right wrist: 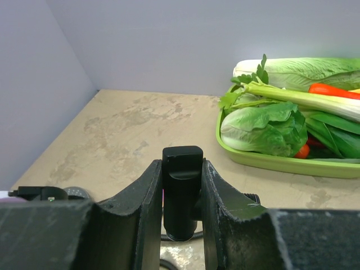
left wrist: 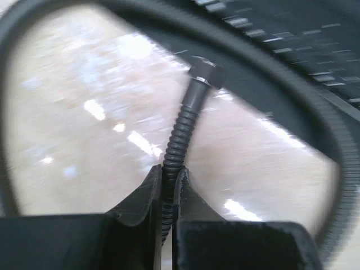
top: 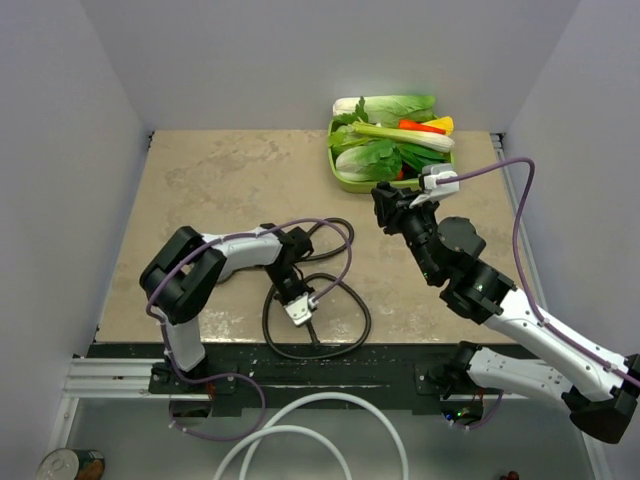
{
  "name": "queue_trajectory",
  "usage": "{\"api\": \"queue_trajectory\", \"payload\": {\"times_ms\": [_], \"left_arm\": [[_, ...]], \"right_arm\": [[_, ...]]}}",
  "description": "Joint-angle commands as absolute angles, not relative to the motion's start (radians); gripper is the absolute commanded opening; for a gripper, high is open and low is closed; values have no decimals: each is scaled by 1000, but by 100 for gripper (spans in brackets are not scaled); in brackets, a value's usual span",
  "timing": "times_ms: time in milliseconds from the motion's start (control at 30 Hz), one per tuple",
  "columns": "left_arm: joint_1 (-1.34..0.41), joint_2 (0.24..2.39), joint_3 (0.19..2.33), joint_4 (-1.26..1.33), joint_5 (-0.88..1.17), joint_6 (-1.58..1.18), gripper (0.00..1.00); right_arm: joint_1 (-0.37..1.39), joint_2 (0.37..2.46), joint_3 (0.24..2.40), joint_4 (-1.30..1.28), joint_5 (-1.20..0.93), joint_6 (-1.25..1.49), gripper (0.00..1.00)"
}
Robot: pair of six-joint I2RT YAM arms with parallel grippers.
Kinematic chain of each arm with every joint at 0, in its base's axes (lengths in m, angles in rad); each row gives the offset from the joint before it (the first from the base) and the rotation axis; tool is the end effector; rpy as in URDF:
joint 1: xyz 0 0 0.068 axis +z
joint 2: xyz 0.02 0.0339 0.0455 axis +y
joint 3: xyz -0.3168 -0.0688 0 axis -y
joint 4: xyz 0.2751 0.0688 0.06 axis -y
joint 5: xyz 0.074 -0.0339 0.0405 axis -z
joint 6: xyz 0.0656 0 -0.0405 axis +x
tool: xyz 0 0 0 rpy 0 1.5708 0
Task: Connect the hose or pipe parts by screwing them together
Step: Pick up the pipeline from the center of the board.
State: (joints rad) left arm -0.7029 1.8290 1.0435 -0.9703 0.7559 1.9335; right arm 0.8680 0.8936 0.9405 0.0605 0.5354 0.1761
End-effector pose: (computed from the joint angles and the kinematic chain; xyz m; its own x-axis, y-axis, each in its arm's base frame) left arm 0.2116 -0.2382 0.1480 0.6159 0.3699 -0.6956 0.5684 -0.8200 0.0672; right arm 0.1698 0.1486 0.4472 0.0107 0.2457 -0.9693 -0.3355 0.9140 0.2280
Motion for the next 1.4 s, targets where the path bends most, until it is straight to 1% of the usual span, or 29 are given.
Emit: {"api": "queue_trajectory", "payload": {"times_ms": [0, 33, 67, 100, 133, 200, 300, 333, 433, 567, 600, 633, 667, 700, 733, 767, 867, 933, 1000, 1167, 1367], "left_arm": [[-669, 1969, 1190, -615, 654, 1551, 0], [-645, 2003, 1280, -617, 682, 1514, 0], [-599, 2008, 1305, -577, 692, 1342, 0], [-580, 2016, 1327, -524, 680, 1291, 0], [-545, 2032, 1366, -515, 628, 1260, 0], [-503, 2039, 1385, -547, 603, 1244, 0], [-474, 1961, 1292, -572, 569, 1308, 0], [-476, 1903, 1226, -581, 574, 1331, 0], [-495, 1809, 1129, -638, 603, 1393, 0], [-529, 1756, 1072, -731, 606, 1457, 1], [-535, 1750, 1071, -736, 606, 1450, 10], [-543, 1750, 1080, -736, 607, 1431, 27], [-546, 1750, 1088, -747, 610, 1410, 35], [-548, 1761, 1110, -758, 623, 1410, 49], [-551, 1769, 1123, -767, 629, 1405, 68], [-554, 1776, 1137, -781, 635, 1387, 73], [-566, 1804, 1173, -805, 653, 1367, 80], [-574, 1802, 1172, -805, 667, 1370, 88], [-584, 1799, 1164, -796, 676, 1367, 88], [-633, 1801, 1167, -775, 696, 1347, 84], [-703, 1825, 1167, -715, 707, 1293, 72]], "right_arm": [[859, 870, 946, 104, 534, 189, 0], [858, 874, 948, 104, 534, 189, 0], [856, 879, 951, 104, 532, 189, 0], [856, 884, 954, 104, 531, 190, 0], [856, 887, 957, 106, 526, 190, 0], [853, 890, 959, 109, 520, 189, 0], [851, 888, 957, 109, 517, 190, 0], [850, 888, 956, 109, 517, 190, 0], [847, 890, 954, 98, 520, 201, 0], [844, 899, 959, 75, 518, 207, 0], [844, 899, 963, 72, 517, 210, 0], [842, 900, 963, 66, 518, 213, 0], [842, 897, 965, 66, 517, 215, 0], [842, 899, 963, 66, 520, 215, 0], [842, 896, 963, 64, 523, 218, 0], [841, 896, 959, 64, 523, 216, 0], [838, 893, 951, 63, 523, 224, 0], [836, 888, 945, 63, 525, 230, 0], [835, 882, 937, 64, 526, 232, 0], [828, 874, 922, 67, 532, 238, 0], [822, 864, 910, 71, 541, 239, 0]]}}
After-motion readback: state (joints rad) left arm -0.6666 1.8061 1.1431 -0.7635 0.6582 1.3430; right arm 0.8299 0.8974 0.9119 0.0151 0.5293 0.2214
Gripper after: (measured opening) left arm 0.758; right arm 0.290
